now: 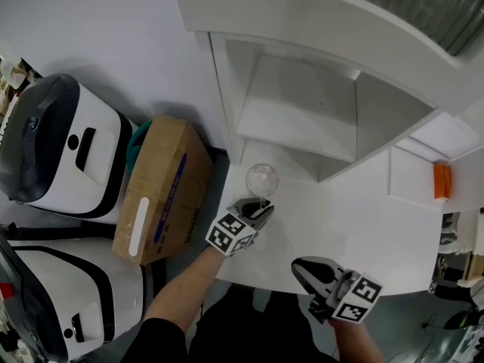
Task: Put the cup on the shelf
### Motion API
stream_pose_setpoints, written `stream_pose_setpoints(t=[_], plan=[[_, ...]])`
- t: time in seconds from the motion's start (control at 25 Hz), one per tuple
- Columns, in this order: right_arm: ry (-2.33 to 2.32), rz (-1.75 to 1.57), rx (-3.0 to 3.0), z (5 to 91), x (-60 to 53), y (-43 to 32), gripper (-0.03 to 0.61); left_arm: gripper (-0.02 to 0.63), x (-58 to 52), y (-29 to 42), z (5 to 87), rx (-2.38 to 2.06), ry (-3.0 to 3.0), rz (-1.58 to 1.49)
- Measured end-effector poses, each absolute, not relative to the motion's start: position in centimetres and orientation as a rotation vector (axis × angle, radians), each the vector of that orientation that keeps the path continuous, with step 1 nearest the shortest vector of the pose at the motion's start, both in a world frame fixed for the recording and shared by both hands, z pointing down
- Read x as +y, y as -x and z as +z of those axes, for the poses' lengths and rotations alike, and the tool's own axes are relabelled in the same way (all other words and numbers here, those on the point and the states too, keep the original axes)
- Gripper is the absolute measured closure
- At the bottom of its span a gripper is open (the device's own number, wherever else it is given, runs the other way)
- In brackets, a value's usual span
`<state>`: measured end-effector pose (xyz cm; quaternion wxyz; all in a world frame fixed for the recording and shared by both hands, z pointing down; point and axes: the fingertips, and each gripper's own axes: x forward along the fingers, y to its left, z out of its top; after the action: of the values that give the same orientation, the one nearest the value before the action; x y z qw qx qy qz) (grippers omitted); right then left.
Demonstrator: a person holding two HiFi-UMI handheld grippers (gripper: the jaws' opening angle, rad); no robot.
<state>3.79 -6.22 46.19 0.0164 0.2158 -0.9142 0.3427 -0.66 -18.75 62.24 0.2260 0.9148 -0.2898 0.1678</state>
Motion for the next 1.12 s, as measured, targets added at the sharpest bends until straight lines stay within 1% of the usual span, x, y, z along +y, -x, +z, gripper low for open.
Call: stream_pose_setpoints(t=[0.04,0.08,0.52,1.12], plan=[[-0.667,1.067,-2.838,46.1,-6.2,-3.8,0.560,0.569,-18.9,0.6,62.3,-0.804,-2.518,0.459],[-0.661,1.068,-2.833,46.1,-6.1,-3.8,0.560,0.572,-19.0,0.5,62.3,-0.805,-2.514,0.455],[-0.643,1.042,-2.841,44.1,-6.3,-4.4,0.560,0.592,-18.6,0.0,59.2,-0.800,-2.545,0.356],[-0.648,1.021,-2.861,42.9,-6.6,-3.8,0.560,0.594,-18.5,0.2,54.8,-0.795,-2.583,0.232]])
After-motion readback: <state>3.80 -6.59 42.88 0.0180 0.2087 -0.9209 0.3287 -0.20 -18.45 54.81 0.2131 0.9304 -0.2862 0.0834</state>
